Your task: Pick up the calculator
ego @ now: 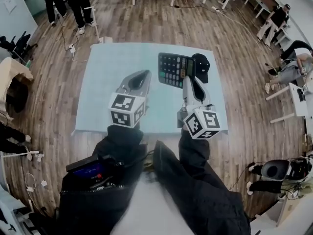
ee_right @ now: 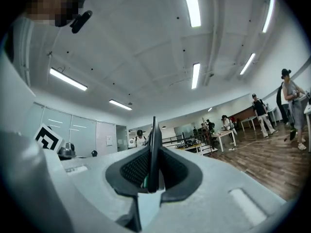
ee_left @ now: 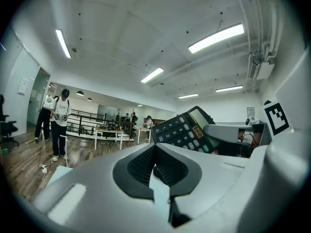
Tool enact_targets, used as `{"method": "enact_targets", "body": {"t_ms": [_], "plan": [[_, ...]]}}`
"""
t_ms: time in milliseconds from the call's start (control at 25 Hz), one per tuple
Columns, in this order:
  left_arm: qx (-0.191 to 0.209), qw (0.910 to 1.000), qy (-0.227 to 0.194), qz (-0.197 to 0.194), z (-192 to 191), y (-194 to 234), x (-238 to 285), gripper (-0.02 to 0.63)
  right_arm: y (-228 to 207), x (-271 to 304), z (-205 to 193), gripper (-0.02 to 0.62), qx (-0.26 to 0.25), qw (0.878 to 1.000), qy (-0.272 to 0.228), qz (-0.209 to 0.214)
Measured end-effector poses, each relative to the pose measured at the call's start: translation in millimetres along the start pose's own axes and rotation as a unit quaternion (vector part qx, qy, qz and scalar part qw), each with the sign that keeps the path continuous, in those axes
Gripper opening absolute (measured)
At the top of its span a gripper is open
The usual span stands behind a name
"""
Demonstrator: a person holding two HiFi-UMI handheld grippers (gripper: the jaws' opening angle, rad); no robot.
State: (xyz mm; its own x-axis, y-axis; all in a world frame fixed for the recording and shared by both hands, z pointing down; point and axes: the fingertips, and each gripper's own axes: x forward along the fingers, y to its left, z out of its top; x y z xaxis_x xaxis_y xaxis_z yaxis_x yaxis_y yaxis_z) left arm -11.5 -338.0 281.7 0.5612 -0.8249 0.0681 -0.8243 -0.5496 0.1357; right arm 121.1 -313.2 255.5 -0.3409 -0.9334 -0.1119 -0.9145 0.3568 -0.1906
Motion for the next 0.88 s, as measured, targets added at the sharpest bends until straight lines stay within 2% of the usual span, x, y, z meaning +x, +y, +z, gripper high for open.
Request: {"method": "enact_targets", "body": {"t_ms": [160,360,560,880], "plan": [[0.016,0.9997,-0.018,0.006,23,2,-4,0.002,5,5,18,0.054,-0.008,1.000,-0.010,-0.009],[0.025,0.9993,-0.029,0.004,36,-1,-4,0.002,11,9,36,0.054,-0.029,0.999,-0.028,-0.001],[0.030,0.9989,-0.032,0.013,41,6,-6,0.002,19,13,43,0.054,-0.047,0.998,-0.036,0.010],[0.034,0.9985,-0.037,0.021,41,11,-8,0.002,21,11,48,0.054,-0.066,0.997,-0.049,0.004]]}}
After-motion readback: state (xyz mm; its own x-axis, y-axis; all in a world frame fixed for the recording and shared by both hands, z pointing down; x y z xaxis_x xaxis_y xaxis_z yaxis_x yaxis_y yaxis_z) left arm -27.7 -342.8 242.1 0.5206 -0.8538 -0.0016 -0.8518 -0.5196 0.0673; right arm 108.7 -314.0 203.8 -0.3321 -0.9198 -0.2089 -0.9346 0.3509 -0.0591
